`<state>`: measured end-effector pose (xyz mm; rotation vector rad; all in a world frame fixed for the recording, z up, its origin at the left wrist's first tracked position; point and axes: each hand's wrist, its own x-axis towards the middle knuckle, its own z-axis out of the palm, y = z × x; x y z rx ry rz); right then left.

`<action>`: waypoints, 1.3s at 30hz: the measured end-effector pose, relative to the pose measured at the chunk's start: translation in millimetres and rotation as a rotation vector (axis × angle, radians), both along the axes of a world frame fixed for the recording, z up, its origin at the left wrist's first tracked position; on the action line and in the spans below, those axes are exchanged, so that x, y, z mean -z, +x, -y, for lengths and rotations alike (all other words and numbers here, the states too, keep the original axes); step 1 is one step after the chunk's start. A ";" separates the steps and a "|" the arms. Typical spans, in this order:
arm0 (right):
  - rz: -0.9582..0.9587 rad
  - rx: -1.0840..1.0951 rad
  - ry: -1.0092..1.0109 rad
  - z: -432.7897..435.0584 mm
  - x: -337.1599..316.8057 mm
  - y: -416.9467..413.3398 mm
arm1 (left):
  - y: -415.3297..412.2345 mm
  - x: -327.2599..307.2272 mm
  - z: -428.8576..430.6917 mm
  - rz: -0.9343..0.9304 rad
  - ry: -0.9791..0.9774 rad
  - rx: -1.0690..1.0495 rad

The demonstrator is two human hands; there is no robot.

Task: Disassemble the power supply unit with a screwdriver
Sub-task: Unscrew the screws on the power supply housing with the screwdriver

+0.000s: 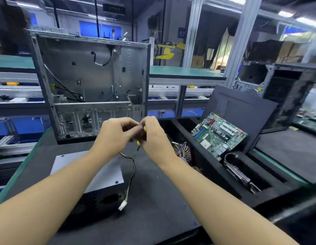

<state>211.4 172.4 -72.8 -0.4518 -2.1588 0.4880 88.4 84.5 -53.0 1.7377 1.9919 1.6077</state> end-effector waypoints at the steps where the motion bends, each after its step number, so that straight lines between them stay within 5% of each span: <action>1: -0.016 -0.007 -0.054 -0.1 8.3 5.4 | 13.7 0.0 -6.9 0.029 0.005 0.011; 5: -0.019 0.113 -0.166 -19.5 20.7 39.6 | 53.6 13.8 -25.0 0.129 -0.041 0.051; 13: 0.245 0.180 -0.082 -58.0 2.9 122.9 | 118.9 33.4 -72.1 0.474 -0.044 0.083; 22: 0.200 0.297 -0.128 -89.7 -13.3 201.1 | 153.2 90.2 -113.0 0.081 -0.477 0.131; 26: 0.216 0.306 -0.108 -93.9 -11.8 204.2 | 152.6 94.4 -123.8 0.151 -0.573 0.223; 30: 0.211 0.282 -0.128 -93.2 -14.1 195.3 | 140.4 91.1 -123.0 0.237 -0.555 0.242; 39: -0.046 0.122 -0.107 -61.7 -43.0 134.0 | 89.0 36.1 -80.3 0.102 -0.478 0.138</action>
